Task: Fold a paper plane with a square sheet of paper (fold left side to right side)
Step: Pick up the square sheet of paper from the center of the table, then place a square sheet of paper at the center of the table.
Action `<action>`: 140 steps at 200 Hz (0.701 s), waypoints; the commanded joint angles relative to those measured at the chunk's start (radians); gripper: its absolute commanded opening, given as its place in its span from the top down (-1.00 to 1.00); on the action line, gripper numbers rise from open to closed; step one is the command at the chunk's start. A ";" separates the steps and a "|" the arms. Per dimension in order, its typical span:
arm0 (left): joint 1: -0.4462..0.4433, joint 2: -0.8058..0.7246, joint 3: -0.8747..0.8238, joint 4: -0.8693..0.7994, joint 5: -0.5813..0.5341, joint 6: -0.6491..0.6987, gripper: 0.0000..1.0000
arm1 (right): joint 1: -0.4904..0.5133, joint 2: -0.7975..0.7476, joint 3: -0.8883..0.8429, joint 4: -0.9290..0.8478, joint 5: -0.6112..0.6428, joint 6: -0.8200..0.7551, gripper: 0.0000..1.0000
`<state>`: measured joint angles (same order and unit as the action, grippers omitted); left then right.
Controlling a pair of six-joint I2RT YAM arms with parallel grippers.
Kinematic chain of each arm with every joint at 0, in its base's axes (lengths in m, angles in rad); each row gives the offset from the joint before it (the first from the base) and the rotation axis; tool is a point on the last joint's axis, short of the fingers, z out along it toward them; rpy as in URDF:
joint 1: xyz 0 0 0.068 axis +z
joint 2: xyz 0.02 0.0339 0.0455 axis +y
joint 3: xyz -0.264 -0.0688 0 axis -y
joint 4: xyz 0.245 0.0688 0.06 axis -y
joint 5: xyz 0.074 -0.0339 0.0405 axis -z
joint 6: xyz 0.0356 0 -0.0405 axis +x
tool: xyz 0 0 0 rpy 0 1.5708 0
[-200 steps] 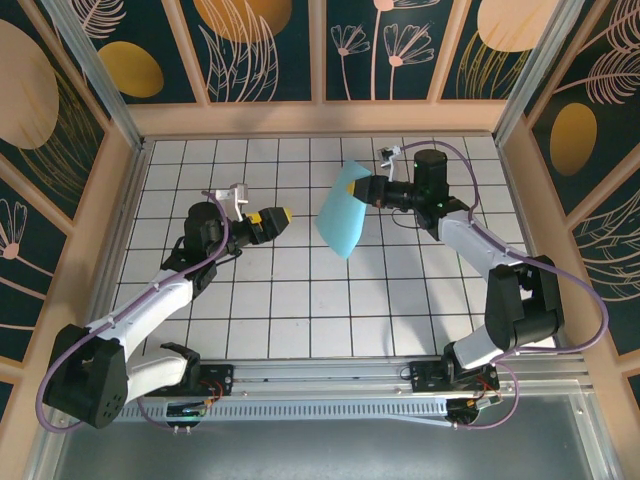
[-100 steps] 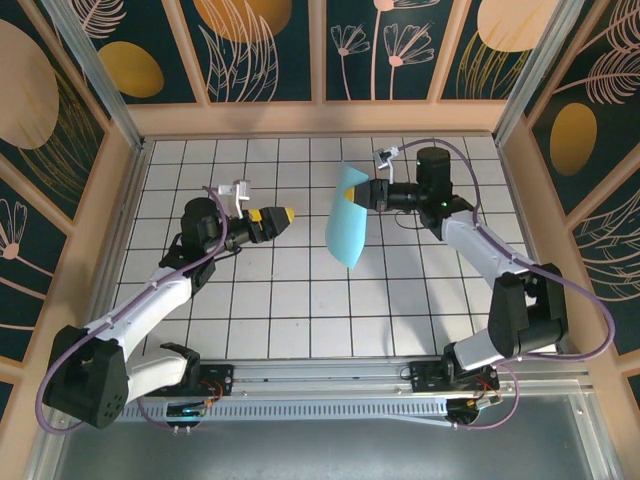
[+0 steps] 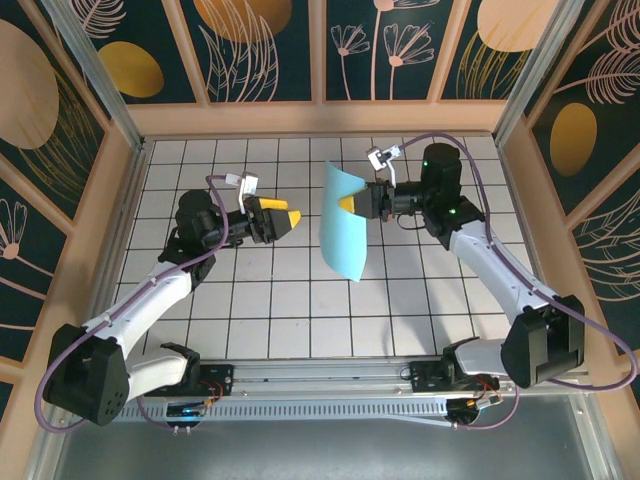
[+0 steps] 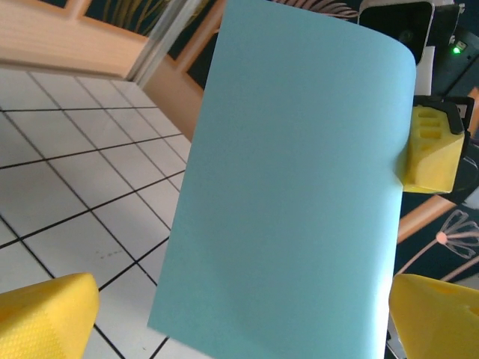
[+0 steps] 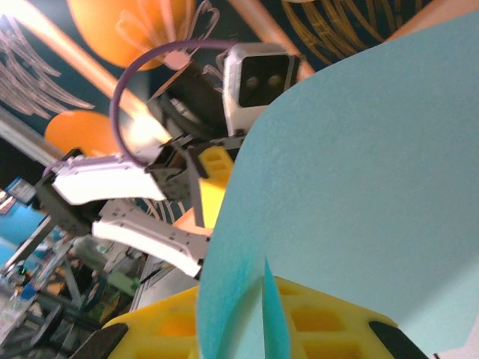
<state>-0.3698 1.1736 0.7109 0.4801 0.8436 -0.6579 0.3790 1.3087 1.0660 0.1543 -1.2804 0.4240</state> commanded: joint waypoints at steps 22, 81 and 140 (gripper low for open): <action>0.006 0.008 0.033 0.050 0.125 0.046 -0.98 | 0.074 -0.041 0.052 0.050 -0.080 -0.027 0.63; -0.026 -0.017 0.041 0.038 0.190 0.074 -0.91 | 0.099 -0.033 0.074 -0.032 -0.035 -0.102 0.63; -0.070 -0.002 0.076 -0.110 0.128 0.194 0.53 | 0.063 0.036 0.120 -0.254 0.144 -0.260 0.63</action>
<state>-0.4385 1.1751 0.7654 0.4194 0.9871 -0.5282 0.4652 1.3163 1.1488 0.0124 -1.2221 0.2546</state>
